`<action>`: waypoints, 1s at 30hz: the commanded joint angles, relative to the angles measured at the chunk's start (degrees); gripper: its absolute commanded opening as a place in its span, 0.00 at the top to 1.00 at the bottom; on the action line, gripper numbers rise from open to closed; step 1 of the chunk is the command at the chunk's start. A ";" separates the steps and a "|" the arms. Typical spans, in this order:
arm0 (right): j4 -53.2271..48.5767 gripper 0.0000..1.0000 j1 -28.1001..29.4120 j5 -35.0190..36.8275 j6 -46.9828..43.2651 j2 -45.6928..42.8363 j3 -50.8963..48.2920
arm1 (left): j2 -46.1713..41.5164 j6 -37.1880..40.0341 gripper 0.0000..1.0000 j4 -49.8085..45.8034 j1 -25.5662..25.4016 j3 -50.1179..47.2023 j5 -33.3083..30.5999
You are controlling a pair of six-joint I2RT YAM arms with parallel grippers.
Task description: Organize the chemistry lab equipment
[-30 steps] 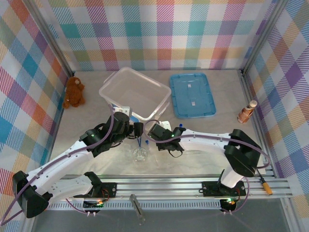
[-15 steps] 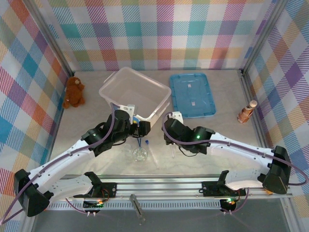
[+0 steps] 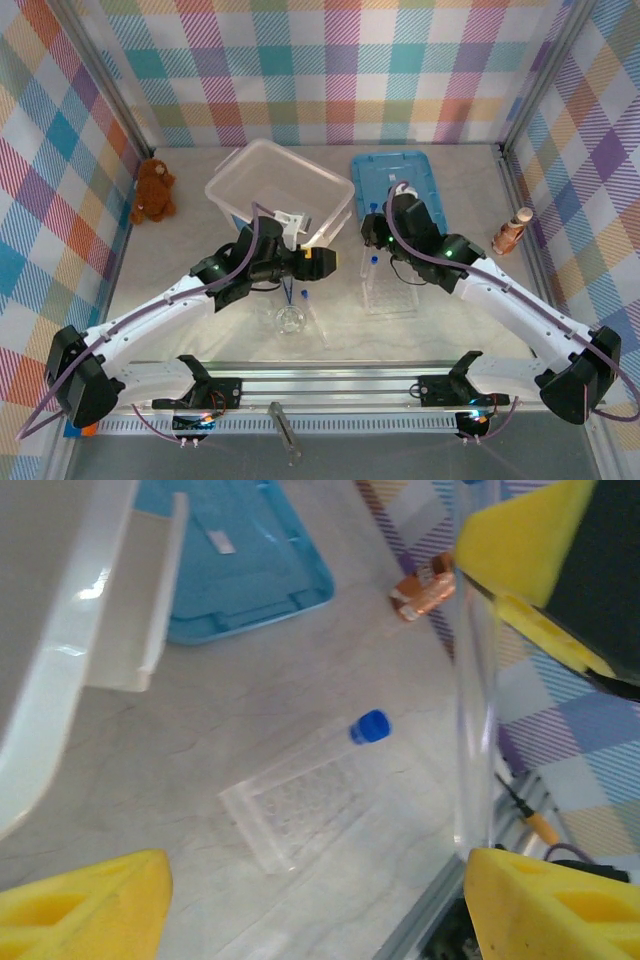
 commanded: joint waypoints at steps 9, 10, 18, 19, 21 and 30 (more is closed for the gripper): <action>4.37 0.81 -1.46 -6.10 3.26 0.09 0.98 | 7.41 -9.77 0.25 17.12 0.46 0.12 12.07; 4.44 0.81 -1.46 -6.42 3.43 0.36 1.03 | 7.49 -10.23 0.26 18.34 0.41 -0.21 12.42; 6.50 0.81 -1.74 -8.35 4.95 1.19 0.15 | 9.38 -12.82 0.30 22.55 0.25 -0.51 13.66; 6.97 0.81 -1.80 -8.63 5.12 1.48 -0.03 | 9.67 -13.22 0.32 23.25 0.28 -0.60 13.92; 7.90 0.82 -2.28 -9.41 5.84 1.60 -0.55 | 10.50 -13.80 0.33 23.85 0.21 -0.42 14.44; 9.48 0.82 -2.51 -9.48 6.30 1.77 -1.14 | 11.20 -13.73 0.39 23.72 0.03 0.04 14.08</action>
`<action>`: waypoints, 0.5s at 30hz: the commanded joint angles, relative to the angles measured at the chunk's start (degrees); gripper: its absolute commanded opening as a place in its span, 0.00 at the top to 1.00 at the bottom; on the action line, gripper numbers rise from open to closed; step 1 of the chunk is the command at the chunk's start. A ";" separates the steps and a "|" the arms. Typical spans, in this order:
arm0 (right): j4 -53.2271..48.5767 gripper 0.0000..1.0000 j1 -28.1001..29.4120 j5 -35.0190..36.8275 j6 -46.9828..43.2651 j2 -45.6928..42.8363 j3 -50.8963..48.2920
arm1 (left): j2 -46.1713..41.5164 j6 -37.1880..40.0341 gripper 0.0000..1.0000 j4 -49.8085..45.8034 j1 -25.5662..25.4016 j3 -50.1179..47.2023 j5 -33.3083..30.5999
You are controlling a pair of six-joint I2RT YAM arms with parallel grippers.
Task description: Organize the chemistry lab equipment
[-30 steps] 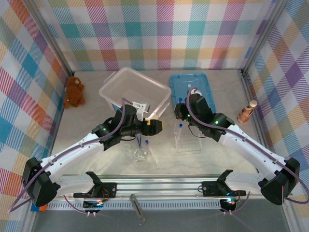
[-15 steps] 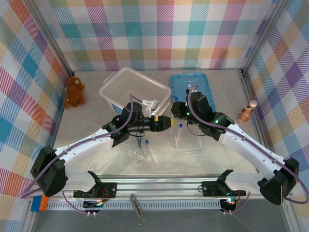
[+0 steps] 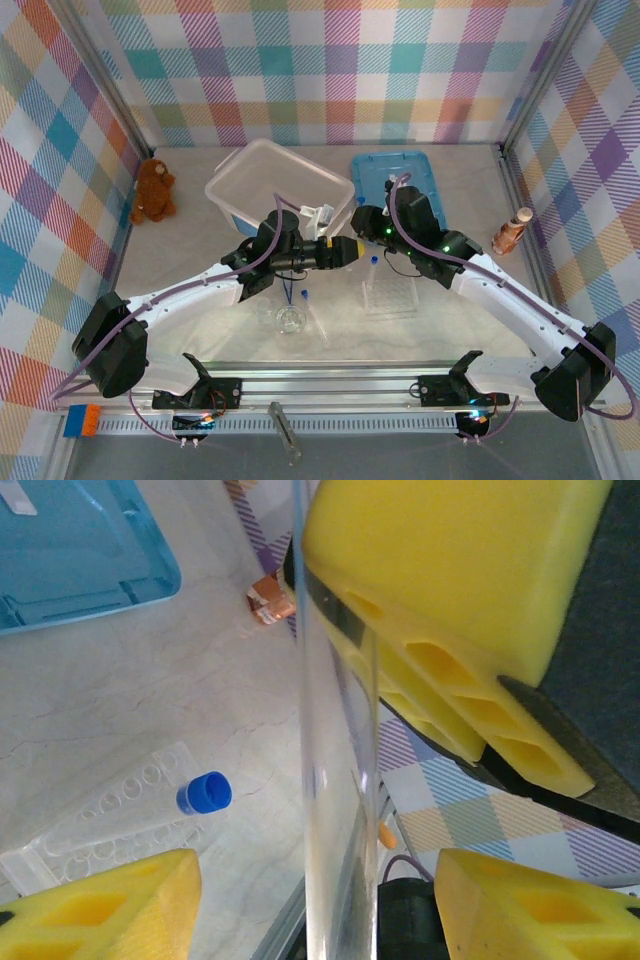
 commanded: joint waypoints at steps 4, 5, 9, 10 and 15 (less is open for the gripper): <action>4.66 0.82 -0.42 1.01 1.04 -0.37 -2.58 | 0.88 -0.81 0.49 2.88 -0.21 0.60 1.83; 4.66 0.81 -0.45 1.09 0.90 -0.29 -2.62 | 1.03 -0.76 0.52 3.07 -0.27 0.60 1.96; 5.24 0.82 -0.44 1.53 0.96 -0.28 -3.07 | 1.05 -0.72 0.56 3.33 -0.38 0.16 2.05; 5.19 0.82 -0.50 1.49 0.99 -0.28 -3.06 | 1.02 -0.73 0.56 3.42 -0.33 0.06 2.10; 5.84 0.82 -0.63 1.75 0.85 -0.54 -3.89 | 1.38 -0.81 0.63 3.19 -0.31 0.19 2.42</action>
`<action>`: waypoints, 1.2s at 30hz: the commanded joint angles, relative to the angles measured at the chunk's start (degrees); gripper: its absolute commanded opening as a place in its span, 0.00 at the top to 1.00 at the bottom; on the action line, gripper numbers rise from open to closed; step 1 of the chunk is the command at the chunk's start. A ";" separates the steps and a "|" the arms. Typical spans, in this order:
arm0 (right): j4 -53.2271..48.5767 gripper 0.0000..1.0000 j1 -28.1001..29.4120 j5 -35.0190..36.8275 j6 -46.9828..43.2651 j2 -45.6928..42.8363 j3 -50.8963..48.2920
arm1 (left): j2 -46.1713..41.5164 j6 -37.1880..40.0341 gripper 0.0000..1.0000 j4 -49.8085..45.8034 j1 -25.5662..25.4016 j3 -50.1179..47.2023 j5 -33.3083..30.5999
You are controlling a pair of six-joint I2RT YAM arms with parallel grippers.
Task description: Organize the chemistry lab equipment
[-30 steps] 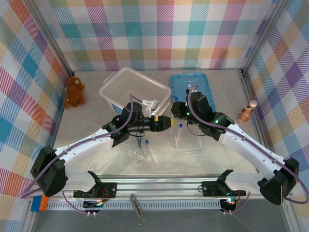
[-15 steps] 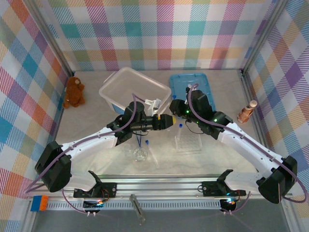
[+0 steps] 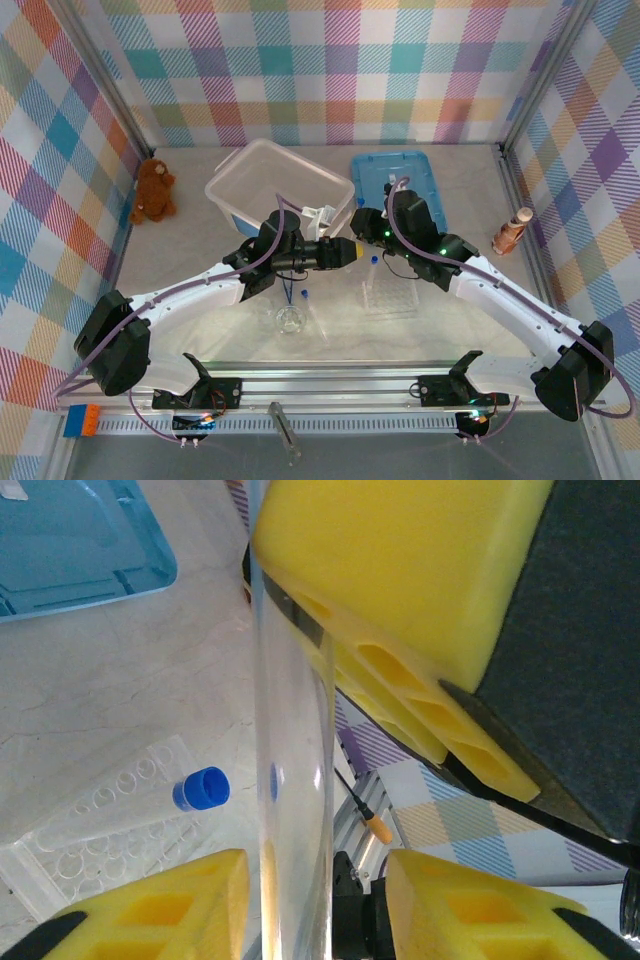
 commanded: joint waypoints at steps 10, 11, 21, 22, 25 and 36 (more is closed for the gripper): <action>3.97 0.82 -0.63 0.74 1.27 0.03 -2.48 | 1.16 0.04 0.85 2.61 -0.22 -0.02 1.03; 4.07 0.82 -0.72 0.88 1.28 -0.19 -2.66 | 1.24 0.06 0.86 2.67 -0.20 -0.02 0.99; 3.16 0.62 -1.05 0.54 0.90 -1.45 -2.70 | 1.06 3.54 0.92 -0.84 -0.26 1.61 0.54; 2.84 0.60 -1.24 0.29 0.71 -1.60 -2.39 | 0.99 4.56 0.92 -1.87 -0.22 1.98 0.58; -0.28 0.53 -1.98 -0.62 -0.46 -2.10 -0.33 | 0.56 7.40 0.92 -4.56 -0.23 2.76 -0.38; -19.68 0.50 -16.38 -26.56 -11.56 -1.34 12.05 | -0.43 19.43 0.94 -15.48 -0.22 7.33 -0.59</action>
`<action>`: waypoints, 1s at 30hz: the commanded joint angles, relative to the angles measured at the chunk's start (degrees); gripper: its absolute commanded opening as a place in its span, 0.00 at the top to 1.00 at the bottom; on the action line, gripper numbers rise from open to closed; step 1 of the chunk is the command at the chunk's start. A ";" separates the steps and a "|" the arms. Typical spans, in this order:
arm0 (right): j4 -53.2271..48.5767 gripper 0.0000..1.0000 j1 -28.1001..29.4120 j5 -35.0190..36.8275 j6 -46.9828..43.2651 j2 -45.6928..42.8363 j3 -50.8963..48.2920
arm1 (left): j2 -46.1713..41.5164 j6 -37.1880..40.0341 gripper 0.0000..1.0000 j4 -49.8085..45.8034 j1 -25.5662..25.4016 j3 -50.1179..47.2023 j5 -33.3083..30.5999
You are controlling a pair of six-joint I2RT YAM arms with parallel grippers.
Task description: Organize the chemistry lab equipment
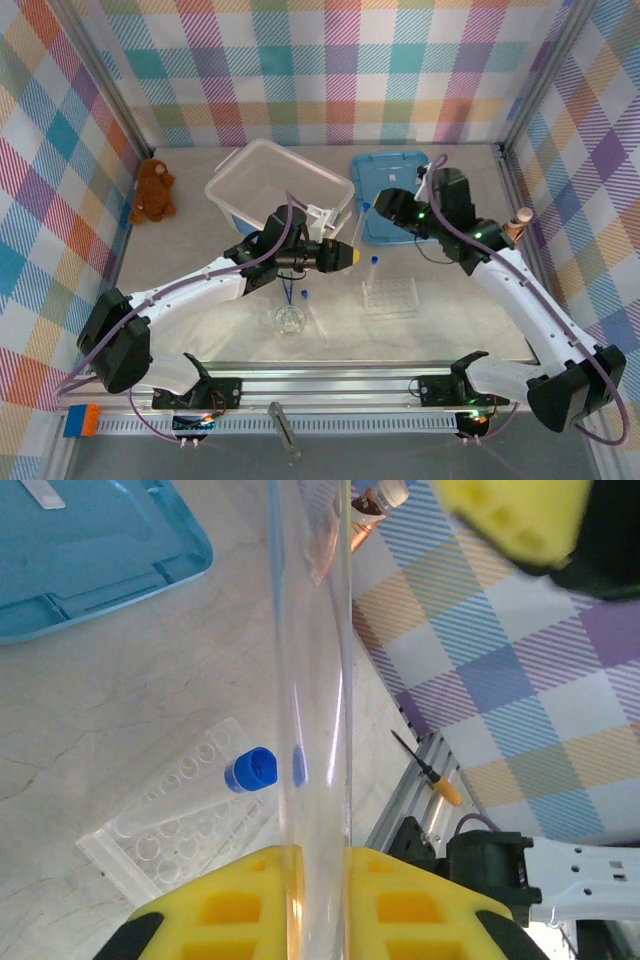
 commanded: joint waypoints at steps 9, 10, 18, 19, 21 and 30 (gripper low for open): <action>-10.14 0.50 -4.68 -22.62 -9.90 3.71 3.89 | -2.14 11.00 0.94 -7.13 -0.78 3.83 0.81; -10.33 0.50 -4.81 -22.63 -9.98 3.96 3.95 | -2.54 11.39 0.94 -7.33 -0.83 3.64 0.59; -9.75 0.51 -5.40 -26.71 -10.83 7.39 4.61 | -3.95 14.26 0.94 -8.58 -1.65 2.98 0.51; -10.22 0.52 -5.42 -27.06 -11.25 7.83 4.91 | -3.96 14.48 0.94 -8.87 -1.81 3.06 0.73; -9.66 0.51 -5.50 -27.99 -11.51 8.18 5.05 | -3.96 14.91 0.94 -9.02 -2.09 3.08 0.90; -9.48 0.61 -5.48 -31.05 -12.20 10.05 6.68 | -3.56 16.14 0.94 -10.58 -2.36 3.94 1.09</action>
